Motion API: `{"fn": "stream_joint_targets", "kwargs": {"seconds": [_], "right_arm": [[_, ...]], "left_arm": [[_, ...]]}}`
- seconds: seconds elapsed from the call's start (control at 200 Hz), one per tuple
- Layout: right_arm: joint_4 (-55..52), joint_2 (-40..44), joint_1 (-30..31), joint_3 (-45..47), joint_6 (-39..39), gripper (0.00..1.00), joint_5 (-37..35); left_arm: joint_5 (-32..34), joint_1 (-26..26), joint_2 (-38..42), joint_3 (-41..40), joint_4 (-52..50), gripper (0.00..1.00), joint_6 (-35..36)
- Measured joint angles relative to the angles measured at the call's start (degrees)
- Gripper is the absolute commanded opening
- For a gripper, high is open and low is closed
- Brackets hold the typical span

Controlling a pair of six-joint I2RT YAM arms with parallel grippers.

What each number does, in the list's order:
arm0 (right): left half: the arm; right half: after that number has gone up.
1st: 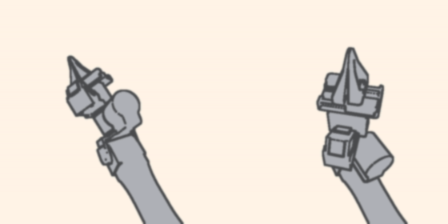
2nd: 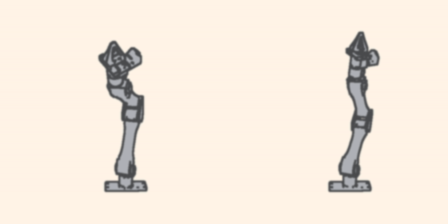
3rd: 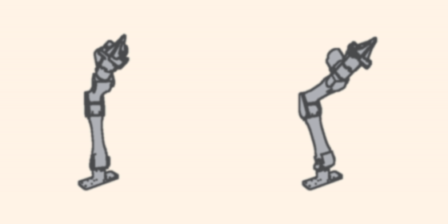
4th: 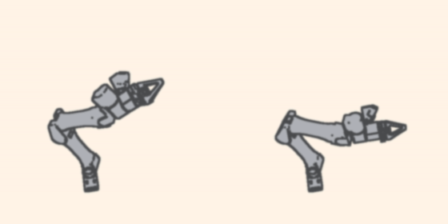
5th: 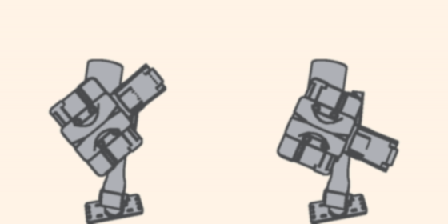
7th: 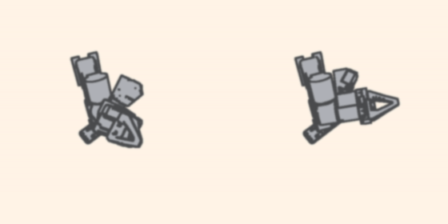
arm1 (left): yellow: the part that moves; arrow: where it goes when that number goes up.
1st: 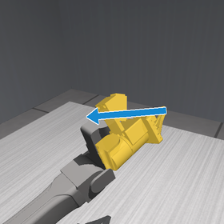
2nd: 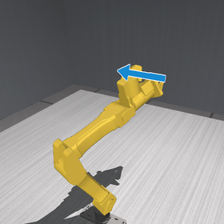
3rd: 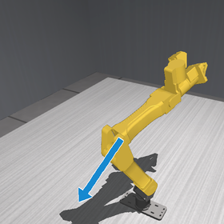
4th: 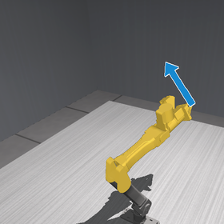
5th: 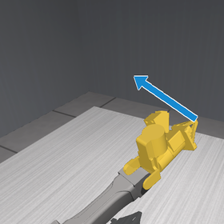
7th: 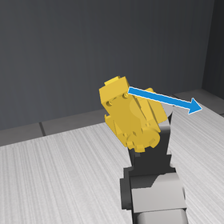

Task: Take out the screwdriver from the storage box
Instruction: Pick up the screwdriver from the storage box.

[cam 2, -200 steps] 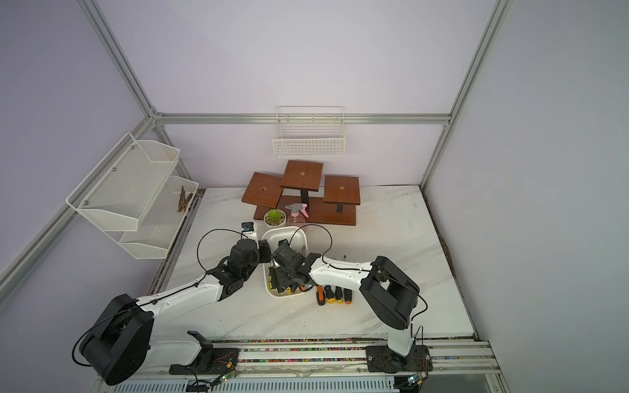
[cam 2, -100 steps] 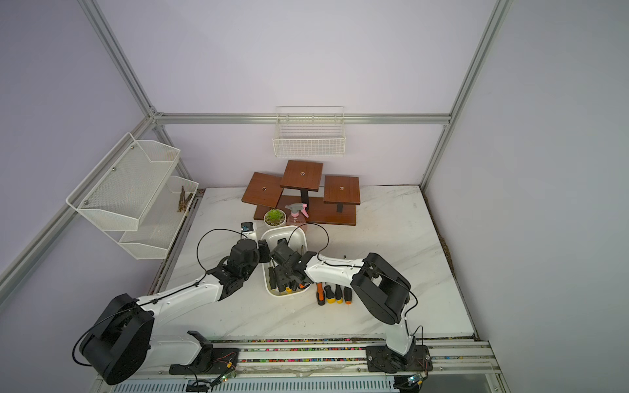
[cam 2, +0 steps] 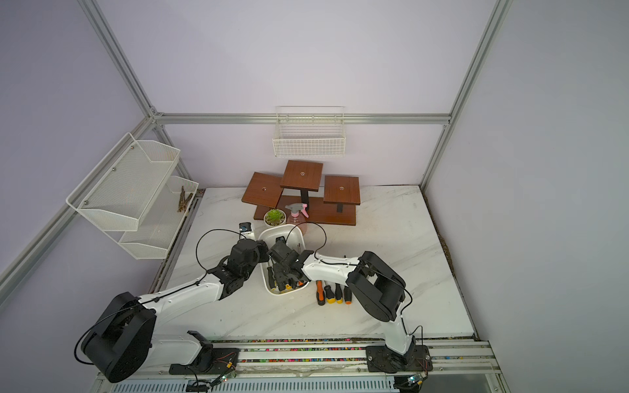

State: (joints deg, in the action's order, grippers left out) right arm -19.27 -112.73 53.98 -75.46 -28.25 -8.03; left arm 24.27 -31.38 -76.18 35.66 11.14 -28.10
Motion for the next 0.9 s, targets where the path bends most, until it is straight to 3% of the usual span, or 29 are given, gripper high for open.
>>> {"fn": "stream_joint_targets", "kwargs": {"seconds": [0.475, 0.9], "right_arm": [[3.8, 6.2, -1.7, 6.7, -0.2, 0.0, 1.1], [5.6, 21.1, -2.2, 12.6, 0.5, 0.0, 2.2]], "left_arm": [[-1.9, -0.3, 0.0, 0.0, 1.3, 0.0, 0.0], [-2.9, -0.8, 0.0, 0.0, 1.2, 0.0, 0.2]]}}
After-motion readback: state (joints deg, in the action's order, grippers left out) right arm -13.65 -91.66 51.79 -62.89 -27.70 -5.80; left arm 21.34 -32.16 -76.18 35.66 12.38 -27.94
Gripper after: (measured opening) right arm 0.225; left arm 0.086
